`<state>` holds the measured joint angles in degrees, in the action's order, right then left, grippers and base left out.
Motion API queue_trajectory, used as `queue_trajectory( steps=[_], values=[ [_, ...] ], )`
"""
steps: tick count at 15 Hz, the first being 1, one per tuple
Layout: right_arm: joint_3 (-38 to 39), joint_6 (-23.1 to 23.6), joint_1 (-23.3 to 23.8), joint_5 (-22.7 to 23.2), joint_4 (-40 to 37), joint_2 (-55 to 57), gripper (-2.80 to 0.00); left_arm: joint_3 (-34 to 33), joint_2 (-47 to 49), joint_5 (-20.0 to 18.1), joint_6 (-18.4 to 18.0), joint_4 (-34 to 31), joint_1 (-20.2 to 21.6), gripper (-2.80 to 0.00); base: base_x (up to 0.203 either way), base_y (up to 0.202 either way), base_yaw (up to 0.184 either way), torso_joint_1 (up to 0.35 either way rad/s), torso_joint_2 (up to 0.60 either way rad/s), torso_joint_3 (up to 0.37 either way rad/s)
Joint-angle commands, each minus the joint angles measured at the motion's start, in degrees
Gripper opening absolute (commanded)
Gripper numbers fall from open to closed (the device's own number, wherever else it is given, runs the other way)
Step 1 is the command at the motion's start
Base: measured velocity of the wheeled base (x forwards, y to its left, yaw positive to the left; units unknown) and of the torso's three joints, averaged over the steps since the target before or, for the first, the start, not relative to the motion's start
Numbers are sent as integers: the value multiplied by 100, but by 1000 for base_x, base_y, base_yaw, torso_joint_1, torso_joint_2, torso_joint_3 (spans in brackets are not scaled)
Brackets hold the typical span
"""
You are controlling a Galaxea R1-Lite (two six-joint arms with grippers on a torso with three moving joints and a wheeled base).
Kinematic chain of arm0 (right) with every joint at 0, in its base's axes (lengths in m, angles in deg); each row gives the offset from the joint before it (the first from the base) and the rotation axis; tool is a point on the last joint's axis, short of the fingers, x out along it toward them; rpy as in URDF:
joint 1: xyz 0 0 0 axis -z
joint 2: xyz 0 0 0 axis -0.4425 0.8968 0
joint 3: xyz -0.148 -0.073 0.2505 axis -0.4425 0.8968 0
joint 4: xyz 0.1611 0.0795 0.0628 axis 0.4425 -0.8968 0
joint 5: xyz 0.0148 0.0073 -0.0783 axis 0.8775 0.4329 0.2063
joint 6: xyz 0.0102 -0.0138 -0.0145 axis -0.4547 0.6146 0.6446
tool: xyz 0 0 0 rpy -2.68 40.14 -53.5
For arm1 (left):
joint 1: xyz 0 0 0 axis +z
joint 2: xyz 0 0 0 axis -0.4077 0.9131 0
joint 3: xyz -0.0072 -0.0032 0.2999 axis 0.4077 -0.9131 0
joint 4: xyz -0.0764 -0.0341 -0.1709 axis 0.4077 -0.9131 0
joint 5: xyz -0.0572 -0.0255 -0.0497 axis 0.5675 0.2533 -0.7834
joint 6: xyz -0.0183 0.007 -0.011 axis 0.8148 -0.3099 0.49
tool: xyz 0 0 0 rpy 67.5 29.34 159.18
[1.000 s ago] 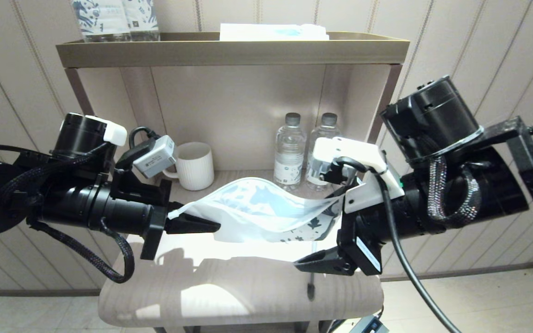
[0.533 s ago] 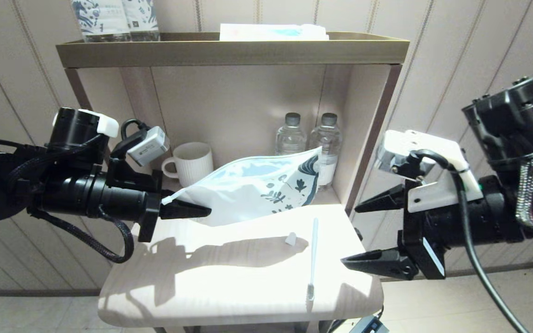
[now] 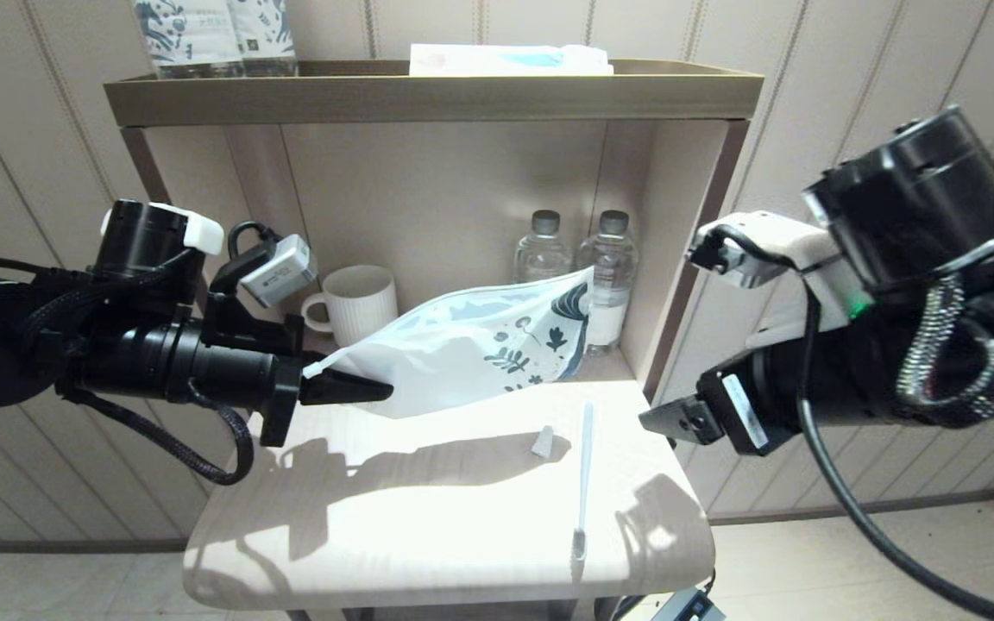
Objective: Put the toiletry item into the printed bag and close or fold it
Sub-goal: Pick up a toothbrush
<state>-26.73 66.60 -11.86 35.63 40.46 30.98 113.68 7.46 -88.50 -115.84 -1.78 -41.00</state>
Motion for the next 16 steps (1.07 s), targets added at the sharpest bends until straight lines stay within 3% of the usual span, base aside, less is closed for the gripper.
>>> queue_trajectory(
  steps=[1,5,8,16],
  values=[
    [-861,-538,-293,-833,-1084,900,0,22,-23,-26,-10,-5,-2,-280,0,0,0,0,0,0],
    [-1623,-843,-473,-843,-1773,1656,0,22,4,-26,-18,3,-2,-280,0,0,0,0,0,0],
    [-1678,-934,-452,-127,-1828,1889,0,22,12,-26,-10,3,7,-280,0,0,0,0,0,0],
    [-1797,-988,-310,40,-1771,2520,0,40,74,-51,-19,3,42,-280,0,0,0,0,0,0]
  ],
)
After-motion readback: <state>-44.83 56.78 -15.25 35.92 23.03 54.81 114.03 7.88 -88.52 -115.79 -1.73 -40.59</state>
